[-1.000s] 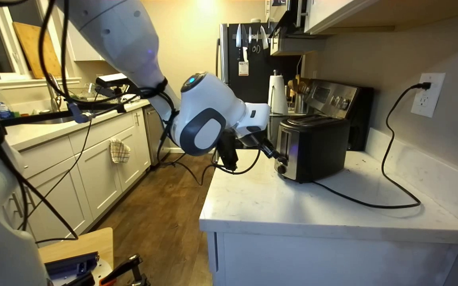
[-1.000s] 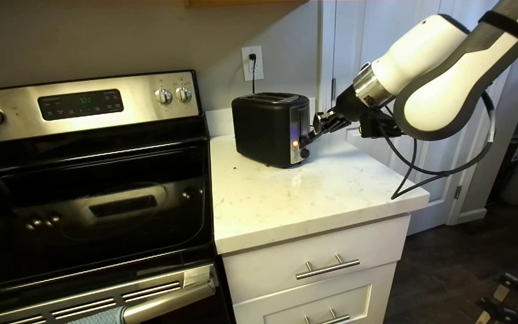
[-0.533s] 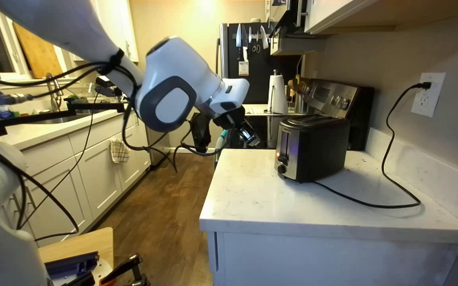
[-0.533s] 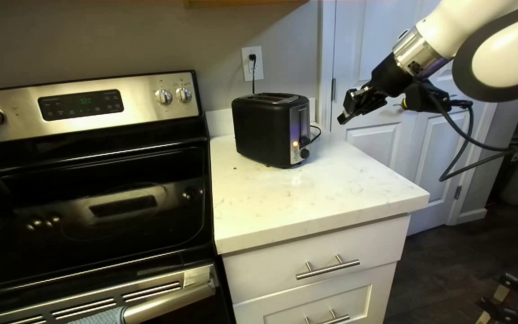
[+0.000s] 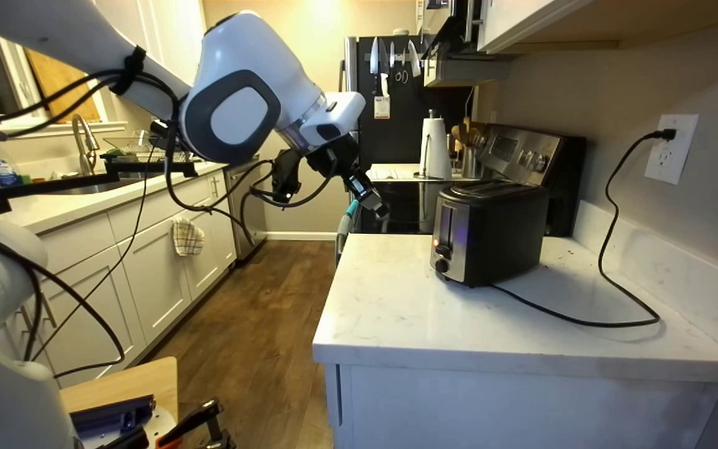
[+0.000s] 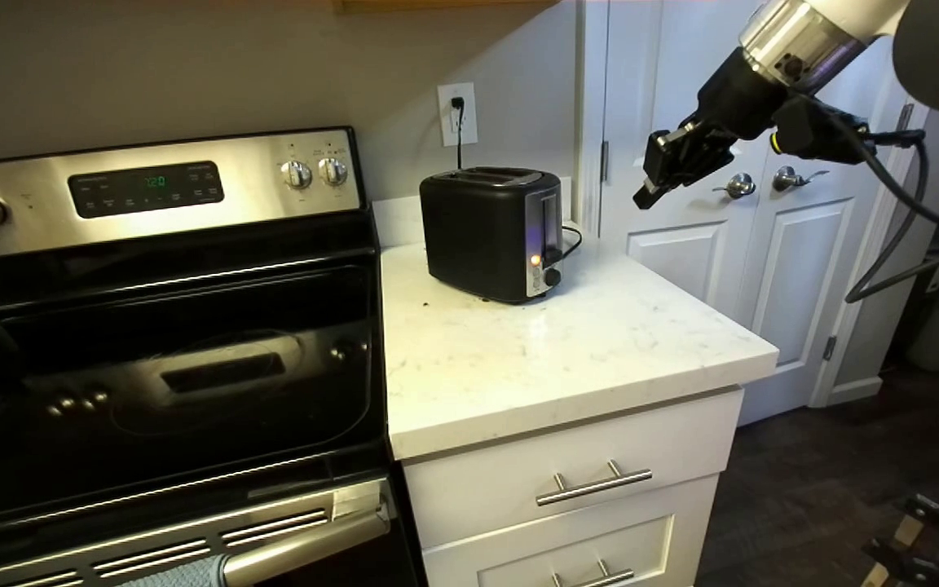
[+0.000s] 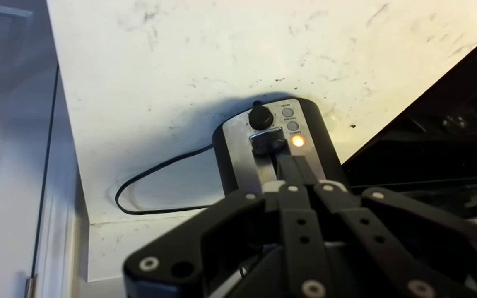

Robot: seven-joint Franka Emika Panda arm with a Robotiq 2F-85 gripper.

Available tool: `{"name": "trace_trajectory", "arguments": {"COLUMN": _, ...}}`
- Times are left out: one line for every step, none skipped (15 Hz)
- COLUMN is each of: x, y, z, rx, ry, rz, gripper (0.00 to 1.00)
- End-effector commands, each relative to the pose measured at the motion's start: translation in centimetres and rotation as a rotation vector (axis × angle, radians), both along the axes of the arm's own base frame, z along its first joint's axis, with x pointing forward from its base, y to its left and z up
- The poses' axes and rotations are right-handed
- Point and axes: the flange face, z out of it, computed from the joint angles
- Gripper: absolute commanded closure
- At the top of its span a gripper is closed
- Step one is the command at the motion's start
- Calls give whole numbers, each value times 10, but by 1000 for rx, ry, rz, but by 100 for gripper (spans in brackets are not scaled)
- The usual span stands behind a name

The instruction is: Push down the black knob on side of the toaster

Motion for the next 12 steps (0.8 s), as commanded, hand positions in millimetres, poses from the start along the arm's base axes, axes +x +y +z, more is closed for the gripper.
{"name": "trace_trajectory", "arguments": {"x": -5, "y": 4, "z": 6, "rx": 6, "ry": 26, "rz": -36, "gripper": 100}}
{"name": "trace_trajectory", "arguments": {"x": -2, "y": 3, "z": 2, "rx": 4, "ry": 14, "rz": -6, "gripper": 74}}
{"name": "trace_trajectory", "arguments": {"x": -3, "y": 4, "z": 3, "rx": 4, "ry": 14, "rz": -5, "gripper": 97}}
{"name": "trace_trajectory", "arguments": {"x": -3, "y": 4, "z": 2, "rx": 4, "ry": 14, "rz": -4, "gripper": 92}}
{"name": "trace_trajectory", "arguments": {"x": -3, "y": 4, "z": 2, "rx": 4, "ry": 14, "rz": -5, "gripper": 86}}
{"name": "trace_trajectory", "arguments": {"x": -3, "y": 3, "z": 2, "rx": 5, "ry": 14, "rz": -5, "gripper": 79}}
{"name": "trace_trajectory", "arguments": {"x": -3, "y": 3, "z": 2, "rx": 5, "ry": 14, "rz": -5, "gripper": 74}}
{"name": "trace_trajectory", "arguments": {"x": -3, "y": 3, "z": 2, "rx": 5, "ry": 14, "rz": -5, "gripper": 74}}
{"name": "trace_trajectory", "arguments": {"x": -3, "y": 3, "z": 2, "rx": 5, "ry": 14, "rz": -5, "gripper": 74}}
{"name": "trace_trajectory", "arguments": {"x": -3, "y": 3, "z": 2, "rx": 5, "ry": 14, "rz": -5, "gripper": 74}}
{"name": "trace_trajectory", "arguments": {"x": -3, "y": 3, "z": 2, "rx": 5, "ry": 14, "rz": -5, "gripper": 74}}
{"name": "trace_trajectory", "arguments": {"x": -3, "y": 3, "z": 2, "rx": 5, "ry": 14, "rz": -5, "gripper": 74}}
